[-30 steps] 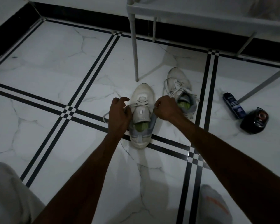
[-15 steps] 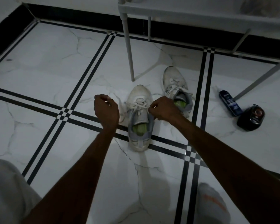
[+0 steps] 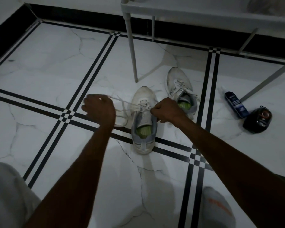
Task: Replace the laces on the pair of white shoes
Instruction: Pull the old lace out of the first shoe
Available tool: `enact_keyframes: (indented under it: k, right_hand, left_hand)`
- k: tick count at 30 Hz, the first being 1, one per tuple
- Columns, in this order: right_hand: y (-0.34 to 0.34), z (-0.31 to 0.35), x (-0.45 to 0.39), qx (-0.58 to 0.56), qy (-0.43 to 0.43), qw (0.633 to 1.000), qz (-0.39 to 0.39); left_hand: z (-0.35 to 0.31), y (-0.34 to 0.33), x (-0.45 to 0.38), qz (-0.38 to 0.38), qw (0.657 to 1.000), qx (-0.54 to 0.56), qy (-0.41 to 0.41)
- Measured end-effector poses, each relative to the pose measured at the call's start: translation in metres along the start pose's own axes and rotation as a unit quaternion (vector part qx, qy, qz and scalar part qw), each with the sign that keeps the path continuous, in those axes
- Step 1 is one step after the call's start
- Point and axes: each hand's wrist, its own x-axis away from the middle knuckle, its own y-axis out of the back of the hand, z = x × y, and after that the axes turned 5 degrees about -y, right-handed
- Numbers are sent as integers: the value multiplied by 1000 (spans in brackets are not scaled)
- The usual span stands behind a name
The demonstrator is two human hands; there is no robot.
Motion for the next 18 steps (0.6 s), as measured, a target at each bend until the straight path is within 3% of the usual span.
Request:
enact_keyframes:
  k: [1, 3, 5, 7, 9, 11, 13, 15, 16, 18]
  right_hand:
    - [0, 1, 1, 3, 4, 1000, 1]
    - [-1, 3, 1, 8, 9, 1000, 6]
    - [-1, 6, 0, 10, 8, 1000, 9]
    - [-1, 8, -1, 11, 10, 1000, 8]
    - [-3, 8, -2, 15, 16, 1000, 10]
    - [-5, 7, -3, 15, 8, 1000, 12]
    - [-5, 6, -3, 5, -4, 1000, 10]
    - [-6, 7, -3, 21, 4, 1000, 0]
    - [-6, 9, -2, 32, 9, 999, -5]
    - [-8, 11, -2, 36, 9, 999, -7]
  left_hand:
    - [2, 2, -2, -7, 1000, 3, 5]
    - [-2, -2, 8, 55, 989, 70, -114]
    - [-10, -12, 29, 233, 937, 94, -244]
    - [-15, -21, 47, 333, 882, 35, -330]
    - [-14, -24, 53, 311, 882, 11, -353]
    - [-8, -19, 52, 248, 912, 47, -325]
    - [0, -13, 36, 132, 971, 104, -171]
    - [11, -6, 10, 24, 995, 97, -29]
    - [17, -2, 0, 11, 997, 73, -6]
    - [19, 1, -5, 39, 994, 87, -45]
